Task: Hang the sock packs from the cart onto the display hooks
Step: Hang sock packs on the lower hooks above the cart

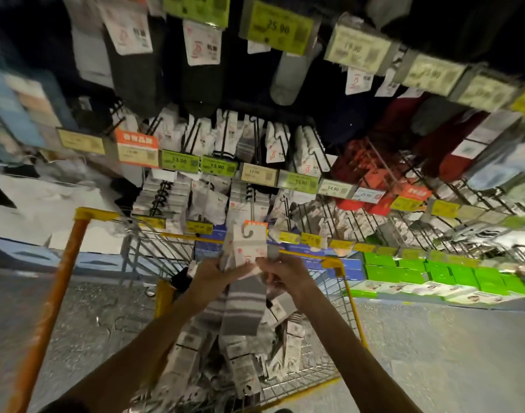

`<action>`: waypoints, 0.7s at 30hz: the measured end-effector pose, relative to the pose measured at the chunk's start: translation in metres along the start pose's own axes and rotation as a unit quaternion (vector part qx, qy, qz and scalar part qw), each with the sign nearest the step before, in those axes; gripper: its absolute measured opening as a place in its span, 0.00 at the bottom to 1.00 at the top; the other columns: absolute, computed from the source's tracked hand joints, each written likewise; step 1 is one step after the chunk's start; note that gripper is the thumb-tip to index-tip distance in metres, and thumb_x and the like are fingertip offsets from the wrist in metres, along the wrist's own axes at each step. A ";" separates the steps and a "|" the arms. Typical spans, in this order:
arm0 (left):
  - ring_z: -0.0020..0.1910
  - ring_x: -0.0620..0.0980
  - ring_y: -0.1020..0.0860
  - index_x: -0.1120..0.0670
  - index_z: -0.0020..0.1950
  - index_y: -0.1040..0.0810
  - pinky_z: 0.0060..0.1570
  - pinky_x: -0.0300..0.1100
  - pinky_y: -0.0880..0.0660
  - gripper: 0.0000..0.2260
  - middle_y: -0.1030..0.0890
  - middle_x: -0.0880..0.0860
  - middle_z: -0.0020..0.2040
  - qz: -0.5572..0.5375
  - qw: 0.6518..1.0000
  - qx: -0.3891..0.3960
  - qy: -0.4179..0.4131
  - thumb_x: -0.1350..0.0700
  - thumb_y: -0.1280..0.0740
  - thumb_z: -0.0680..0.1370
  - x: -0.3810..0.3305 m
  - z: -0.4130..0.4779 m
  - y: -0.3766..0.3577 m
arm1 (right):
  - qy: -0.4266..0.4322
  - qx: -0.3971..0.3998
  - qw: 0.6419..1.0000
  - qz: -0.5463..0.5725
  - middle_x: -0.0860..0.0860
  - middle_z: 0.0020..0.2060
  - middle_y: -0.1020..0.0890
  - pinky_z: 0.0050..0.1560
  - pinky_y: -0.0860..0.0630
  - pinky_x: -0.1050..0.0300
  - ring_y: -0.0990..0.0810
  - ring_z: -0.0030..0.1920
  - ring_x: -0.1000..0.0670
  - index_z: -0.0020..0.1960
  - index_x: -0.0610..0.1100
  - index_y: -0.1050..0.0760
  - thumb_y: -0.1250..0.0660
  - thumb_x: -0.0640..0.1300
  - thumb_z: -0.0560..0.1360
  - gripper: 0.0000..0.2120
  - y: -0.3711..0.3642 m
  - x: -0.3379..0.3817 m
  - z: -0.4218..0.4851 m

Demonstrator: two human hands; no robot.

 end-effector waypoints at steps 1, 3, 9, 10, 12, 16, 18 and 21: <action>0.36 0.39 0.16 0.52 0.45 0.16 0.32 0.29 0.25 0.05 0.14 0.44 0.38 -0.017 1.000 -0.006 -0.002 0.60 0.24 0.73 -0.009 0.002 0.003 | 0.017 -0.008 0.999 -0.027 0.54 0.23 0.23 0.23 0.31 0.67 0.27 0.21 0.59 0.41 0.40 0.22 0.27 0.36 0.73 0.05 0.002 0.007 0.002; 0.39 0.42 0.15 0.56 0.47 0.16 0.35 0.31 0.23 0.05 0.14 0.45 0.39 -0.053 0.998 -0.033 -0.005 0.62 0.25 0.73 -0.020 0.009 0.011 | 0.035 0.005 0.998 -0.044 0.57 0.22 0.22 0.23 0.32 0.69 0.27 0.21 0.61 0.41 0.41 0.22 0.27 0.35 0.73 0.05 -0.004 0.016 0.006; 0.45 0.48 0.15 0.55 0.50 0.14 0.44 0.45 0.17 0.10 0.13 0.48 0.42 -0.032 0.998 -0.053 0.001 0.54 0.22 0.71 -0.038 0.031 0.022 | 0.057 0.003 0.997 -0.044 0.50 0.34 0.19 0.33 0.25 0.63 0.21 0.36 0.51 0.39 0.46 0.23 0.30 0.37 0.76 0.09 -0.015 0.022 0.025; 0.44 0.45 0.15 0.56 0.51 0.15 0.41 0.40 0.18 0.10 0.14 0.47 0.41 -0.042 0.997 -0.060 0.003 0.55 0.23 0.72 -0.039 0.034 0.024 | 0.056 -0.003 0.998 -0.038 0.50 0.33 0.18 0.32 0.25 0.62 0.21 0.35 0.51 0.40 0.45 0.23 0.30 0.37 0.76 0.07 -0.015 0.021 0.031; 0.42 0.42 0.15 0.55 0.52 0.16 0.38 0.33 0.20 0.09 0.14 0.44 0.40 -0.055 0.996 -0.067 0.013 0.56 0.24 0.73 -0.036 0.037 0.028 | 0.047 -0.011 0.999 -0.025 0.48 0.33 0.19 0.31 0.26 0.60 0.22 0.34 0.50 0.44 0.35 0.24 0.30 0.37 0.76 0.05 -0.014 0.017 0.042; 0.41 0.40 0.16 0.52 0.50 0.18 0.35 0.31 0.22 0.07 0.14 0.42 0.39 -0.026 0.998 -0.044 0.036 0.58 0.26 0.74 -0.033 0.044 0.025 | 0.033 0.000 0.999 0.001 0.46 0.34 0.22 0.34 0.29 0.57 0.24 0.34 0.50 0.43 0.36 0.24 0.30 0.39 0.76 0.07 -0.012 0.008 0.063; 0.39 0.40 0.16 0.50 0.48 0.19 0.33 0.30 0.23 0.07 0.15 0.41 0.37 -0.012 0.996 -0.071 0.047 0.57 0.25 0.73 -0.030 0.055 0.030 | 0.026 0.006 0.999 0.020 0.51 0.32 0.20 0.33 0.27 0.58 0.23 0.32 0.52 0.38 0.44 0.24 0.30 0.39 0.76 0.09 -0.010 0.007 0.076; 0.44 0.48 0.18 0.54 0.51 0.20 0.36 0.33 0.24 0.09 0.16 0.49 0.44 0.003 0.989 -0.133 0.065 0.55 0.24 0.73 -0.027 0.074 0.039 | 0.029 0.003 0.998 0.047 0.52 0.33 0.17 0.31 0.24 0.61 0.20 0.34 0.51 0.40 0.42 0.25 0.31 0.38 0.77 0.07 -0.002 0.016 0.100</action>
Point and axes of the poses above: each hand's wrist, its own z-axis towards the middle knuckle, its own y-axis out of the back of the hand, x = y × z, the point moved 10 cm from there along z, towards the middle knuckle
